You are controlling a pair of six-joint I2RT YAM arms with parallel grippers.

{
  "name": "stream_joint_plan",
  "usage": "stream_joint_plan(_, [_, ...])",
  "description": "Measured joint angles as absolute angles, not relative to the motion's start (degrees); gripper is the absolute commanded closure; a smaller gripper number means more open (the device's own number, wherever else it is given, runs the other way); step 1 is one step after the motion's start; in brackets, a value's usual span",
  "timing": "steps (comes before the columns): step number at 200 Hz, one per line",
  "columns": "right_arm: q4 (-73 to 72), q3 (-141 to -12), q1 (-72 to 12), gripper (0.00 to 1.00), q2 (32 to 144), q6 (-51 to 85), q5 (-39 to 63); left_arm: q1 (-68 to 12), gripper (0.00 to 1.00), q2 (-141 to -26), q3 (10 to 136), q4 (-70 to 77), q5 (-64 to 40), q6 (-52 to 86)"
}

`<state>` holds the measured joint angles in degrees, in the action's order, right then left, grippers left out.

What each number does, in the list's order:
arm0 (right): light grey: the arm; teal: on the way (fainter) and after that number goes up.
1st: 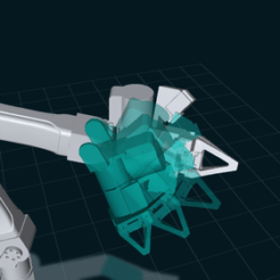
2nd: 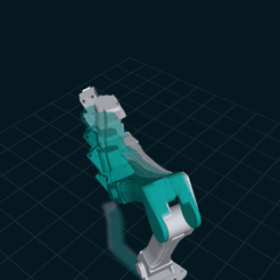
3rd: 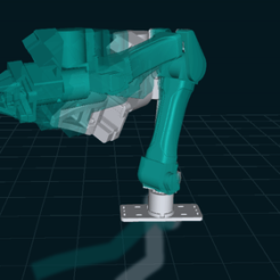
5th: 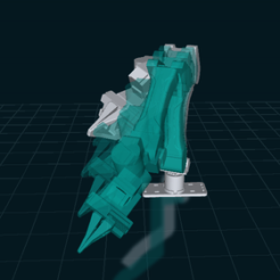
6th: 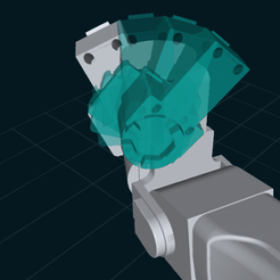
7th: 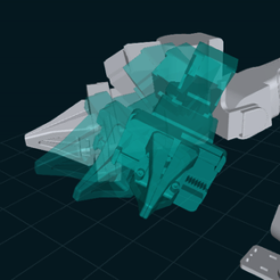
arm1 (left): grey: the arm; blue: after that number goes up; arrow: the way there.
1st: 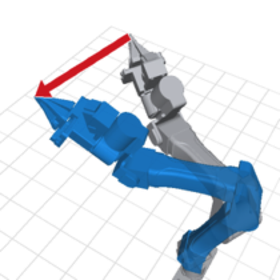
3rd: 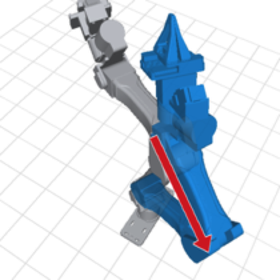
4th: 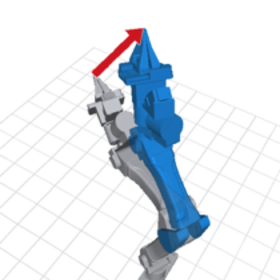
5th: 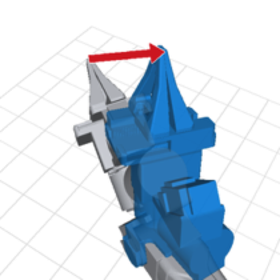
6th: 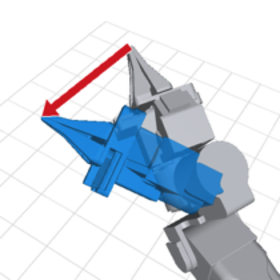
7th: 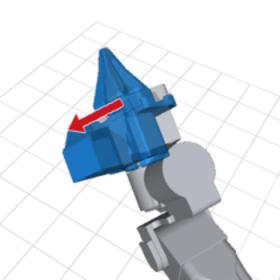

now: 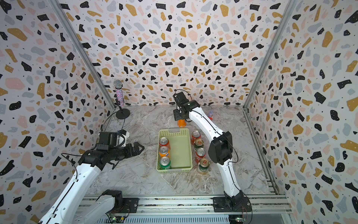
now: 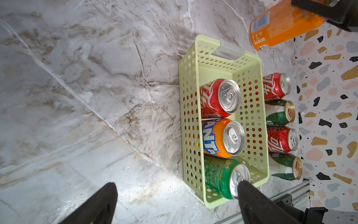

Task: Take out the drinks from the basket
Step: Place the drink at the center of the board.

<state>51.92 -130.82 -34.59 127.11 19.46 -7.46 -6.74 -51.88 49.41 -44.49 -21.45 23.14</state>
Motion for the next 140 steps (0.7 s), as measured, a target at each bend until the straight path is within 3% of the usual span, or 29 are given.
stream_joint_plan(77, [50.83,-131.24,-34.04,0.83,132.51,19.88,-7.75,-6.74,0.0,-51.88,49.34,-43.92,-22.11,23.14])
stream_joint_plan(140, [44.14,-122.76,-34.02,0.84,132.44,21.76,-7.07,-6.74,0.0,-51.88,49.32,-43.66,-22.31,23.16])
